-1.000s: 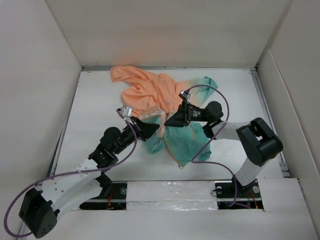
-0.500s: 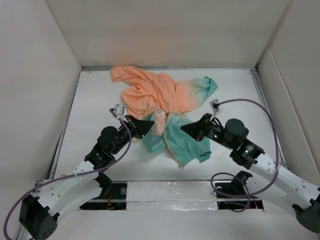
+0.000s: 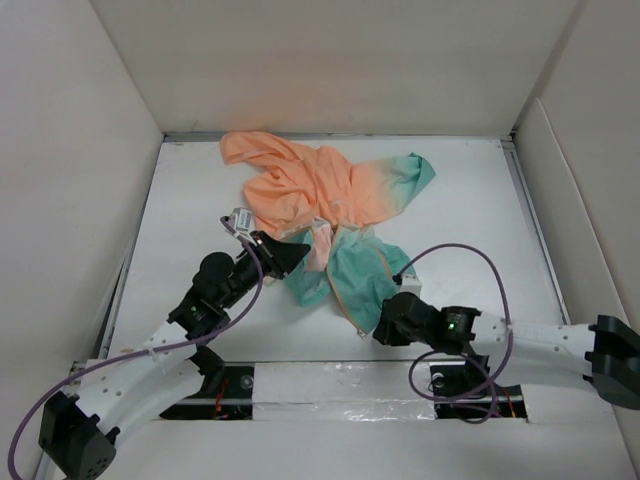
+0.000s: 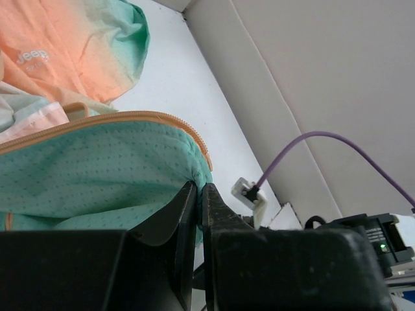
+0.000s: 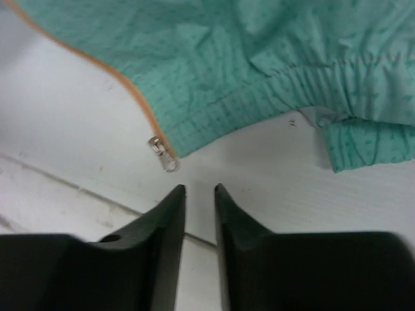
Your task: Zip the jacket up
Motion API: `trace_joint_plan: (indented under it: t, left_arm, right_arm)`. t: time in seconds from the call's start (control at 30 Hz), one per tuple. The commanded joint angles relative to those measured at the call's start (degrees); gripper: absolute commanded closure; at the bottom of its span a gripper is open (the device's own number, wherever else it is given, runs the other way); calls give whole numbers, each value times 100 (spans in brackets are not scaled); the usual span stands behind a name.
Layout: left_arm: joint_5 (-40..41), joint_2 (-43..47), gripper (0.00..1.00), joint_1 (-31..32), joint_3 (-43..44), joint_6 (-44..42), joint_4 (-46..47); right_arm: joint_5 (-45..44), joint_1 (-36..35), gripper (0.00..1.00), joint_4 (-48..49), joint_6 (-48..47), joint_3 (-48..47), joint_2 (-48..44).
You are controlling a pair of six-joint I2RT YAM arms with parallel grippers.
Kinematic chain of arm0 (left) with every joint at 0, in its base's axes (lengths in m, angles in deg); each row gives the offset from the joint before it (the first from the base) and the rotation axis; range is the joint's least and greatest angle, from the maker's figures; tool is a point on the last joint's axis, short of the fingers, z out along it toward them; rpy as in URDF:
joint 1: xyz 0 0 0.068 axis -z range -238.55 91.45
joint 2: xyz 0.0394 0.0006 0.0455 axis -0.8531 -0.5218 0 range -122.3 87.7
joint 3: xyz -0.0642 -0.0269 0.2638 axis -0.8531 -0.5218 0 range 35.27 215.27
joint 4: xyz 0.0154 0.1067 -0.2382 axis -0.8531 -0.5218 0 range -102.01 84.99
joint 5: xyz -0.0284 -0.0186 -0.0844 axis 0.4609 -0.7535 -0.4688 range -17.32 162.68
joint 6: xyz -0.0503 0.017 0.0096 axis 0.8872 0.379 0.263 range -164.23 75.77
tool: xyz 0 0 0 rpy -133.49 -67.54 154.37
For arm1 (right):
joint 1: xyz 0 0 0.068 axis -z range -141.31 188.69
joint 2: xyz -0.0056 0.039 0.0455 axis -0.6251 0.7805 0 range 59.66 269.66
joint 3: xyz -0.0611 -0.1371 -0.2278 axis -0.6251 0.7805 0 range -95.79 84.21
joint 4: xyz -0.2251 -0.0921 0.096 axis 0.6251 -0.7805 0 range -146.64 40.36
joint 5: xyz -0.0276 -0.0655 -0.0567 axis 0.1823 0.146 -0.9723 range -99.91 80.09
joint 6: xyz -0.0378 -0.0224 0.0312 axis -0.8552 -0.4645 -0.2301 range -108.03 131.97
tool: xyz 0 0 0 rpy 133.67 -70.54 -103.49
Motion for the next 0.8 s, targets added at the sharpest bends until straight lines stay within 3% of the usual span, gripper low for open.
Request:
trace_joint_plan:
  t: [0.0,0.03,0.07,0.37,0.57,0.73,0.77]
  left_arm:
    - [-194,139,100,-23,12,-92,364]
    - [-203,139,100,-23,-6,-92,373]
    - [-238,130,100,-23,-32,-101,399]
    - [-361,33,100,-23,-137,-84,566]
    - [-317,138,100,-23,-146,-145,540]
    - [-335,139,100,-23,-138,-154,505]
    - [-352,139,100,-23,-155,-137,522]
  right_arm:
    - [-467,-79,67,442,545,-42,496]
    - [-502,-79,57,530,528,-42,602]
    - [-607,-79,54,592,536,-68,708]
    - [-986,-79,49,742,431,-499,1596]
    - [-1520,-439,54,-143,519,-1138,2193]
    - [-1821,-931,65,-971,913,-1737,2984]
    - [-1847,-984,72,-1172,993,-1808,3089]
